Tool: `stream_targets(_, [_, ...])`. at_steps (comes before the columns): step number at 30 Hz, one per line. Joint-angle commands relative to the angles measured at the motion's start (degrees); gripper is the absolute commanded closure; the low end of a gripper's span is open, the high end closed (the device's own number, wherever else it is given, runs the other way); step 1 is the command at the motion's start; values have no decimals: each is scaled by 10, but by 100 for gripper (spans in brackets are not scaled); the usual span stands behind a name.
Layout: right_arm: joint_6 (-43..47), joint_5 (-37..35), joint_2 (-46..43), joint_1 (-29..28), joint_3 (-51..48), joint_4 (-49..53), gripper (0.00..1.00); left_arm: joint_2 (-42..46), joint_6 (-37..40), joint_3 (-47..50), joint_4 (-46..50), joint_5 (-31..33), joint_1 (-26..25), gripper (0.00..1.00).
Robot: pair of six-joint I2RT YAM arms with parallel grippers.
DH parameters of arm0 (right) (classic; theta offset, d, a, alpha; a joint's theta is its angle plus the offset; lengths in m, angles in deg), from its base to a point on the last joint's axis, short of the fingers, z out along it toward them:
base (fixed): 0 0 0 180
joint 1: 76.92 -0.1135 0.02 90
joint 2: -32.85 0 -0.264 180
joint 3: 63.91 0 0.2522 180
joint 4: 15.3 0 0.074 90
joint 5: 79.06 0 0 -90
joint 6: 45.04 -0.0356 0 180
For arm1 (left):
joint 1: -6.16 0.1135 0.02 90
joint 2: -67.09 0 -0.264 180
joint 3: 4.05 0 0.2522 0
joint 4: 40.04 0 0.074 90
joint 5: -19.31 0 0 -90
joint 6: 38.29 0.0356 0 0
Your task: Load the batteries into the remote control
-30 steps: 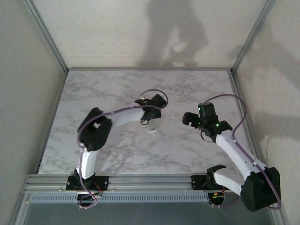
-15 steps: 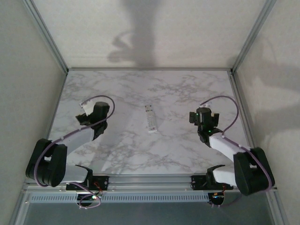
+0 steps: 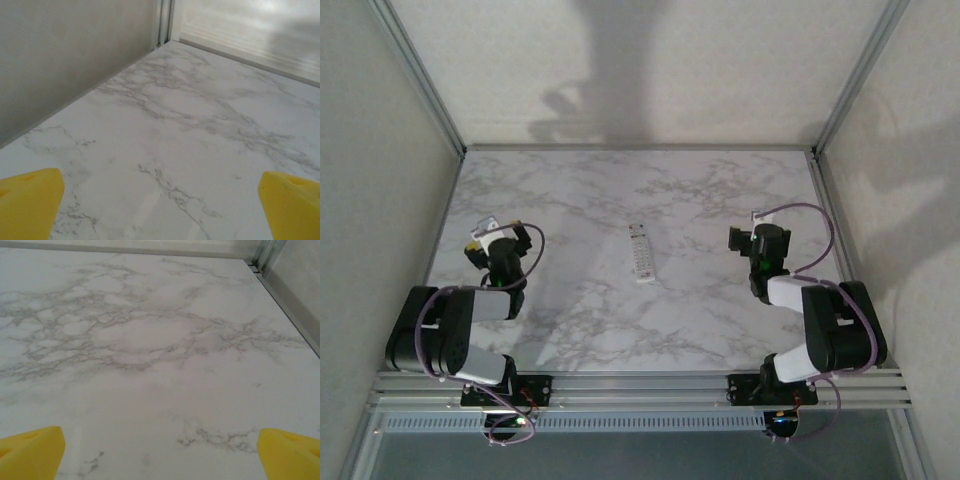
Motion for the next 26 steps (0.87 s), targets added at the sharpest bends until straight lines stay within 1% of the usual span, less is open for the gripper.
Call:
stream_targets(1, [-16,53,19,23,-28,-74,1,-19,23,17,-118,-84,16,1])
stream_targets(3, [-10,72,45,28,-50,-145,1,-25,33,37,-155,-134,22,1])
stream_targets(4, [-14,76,34,29,-41,-104,1,-46,42,54,-213,-150,23,1])
stream_targets(5, [-12,82,41,30,-38,-114,1,-44,40,49,-198,-149,23,1])
stream_targets(6, [-14,85,37,33,-34,-97,1,-40,34,41,-172,-163,30,1])
stream_targets(7, [-16,91,40,35,-34,-102,1,-46,35,46,-192,-165,32,1])
stream_targets(8, [-16,91,37,36,-33,-95,1,-38,33,41,-167,-168,32,0])
stream_targets(9, [-16,91,39,36,-34,-100,1,-45,34,44,-188,-166,32,1])
stream_targets(10, [-16,91,37,36,-32,-95,1,-39,34,42,-172,-167,32,1])
stream_targets(11, [-16,91,39,36,-34,-99,1,-43,34,44,-183,-167,32,1])
stream_targets(26, [-17,99,38,39,-31,-93,1,-41,35,43,-177,-168,32,1])
